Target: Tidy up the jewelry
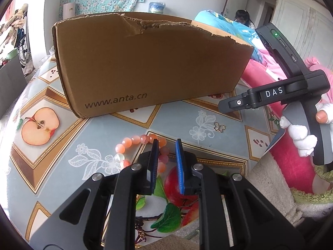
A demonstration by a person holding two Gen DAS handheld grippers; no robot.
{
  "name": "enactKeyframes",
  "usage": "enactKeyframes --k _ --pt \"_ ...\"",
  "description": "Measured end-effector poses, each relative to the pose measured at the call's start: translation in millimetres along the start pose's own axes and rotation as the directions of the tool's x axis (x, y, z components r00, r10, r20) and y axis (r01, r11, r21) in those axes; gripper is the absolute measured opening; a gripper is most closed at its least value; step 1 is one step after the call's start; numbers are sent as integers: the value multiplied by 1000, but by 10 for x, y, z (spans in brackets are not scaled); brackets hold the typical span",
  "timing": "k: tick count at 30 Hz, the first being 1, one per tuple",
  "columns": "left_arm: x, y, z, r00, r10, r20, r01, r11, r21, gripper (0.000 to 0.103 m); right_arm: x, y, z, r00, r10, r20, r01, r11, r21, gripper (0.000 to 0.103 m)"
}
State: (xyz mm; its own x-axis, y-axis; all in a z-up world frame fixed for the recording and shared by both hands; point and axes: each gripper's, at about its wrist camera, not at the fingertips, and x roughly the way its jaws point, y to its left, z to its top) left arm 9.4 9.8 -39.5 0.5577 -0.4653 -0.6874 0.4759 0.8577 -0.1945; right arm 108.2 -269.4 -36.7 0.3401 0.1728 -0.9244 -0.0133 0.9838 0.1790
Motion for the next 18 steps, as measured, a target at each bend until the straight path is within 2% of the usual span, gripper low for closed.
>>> enactKeyframes --k 9,12,16,18 --pt "0 36 -1 1000 -3 0 3 1000 -5 15 -38 148 -25 1000 -11 -8 10 992 -124 97" --pt "-2 36 -2 1000 -1 -1 1 1000 -3 15 -86 167 -62 1000 -1 -1 0 992 -129 97" --pt "1 26 3 1000 1 -6 -1 1000 1 15 -264 283 -274 996 56 62 -47 988 -144 96" --pt "1 20 10 1000 1 -8 -1 1000 3 15 -364 394 -381 990 101 99 -83 981 -177 93"
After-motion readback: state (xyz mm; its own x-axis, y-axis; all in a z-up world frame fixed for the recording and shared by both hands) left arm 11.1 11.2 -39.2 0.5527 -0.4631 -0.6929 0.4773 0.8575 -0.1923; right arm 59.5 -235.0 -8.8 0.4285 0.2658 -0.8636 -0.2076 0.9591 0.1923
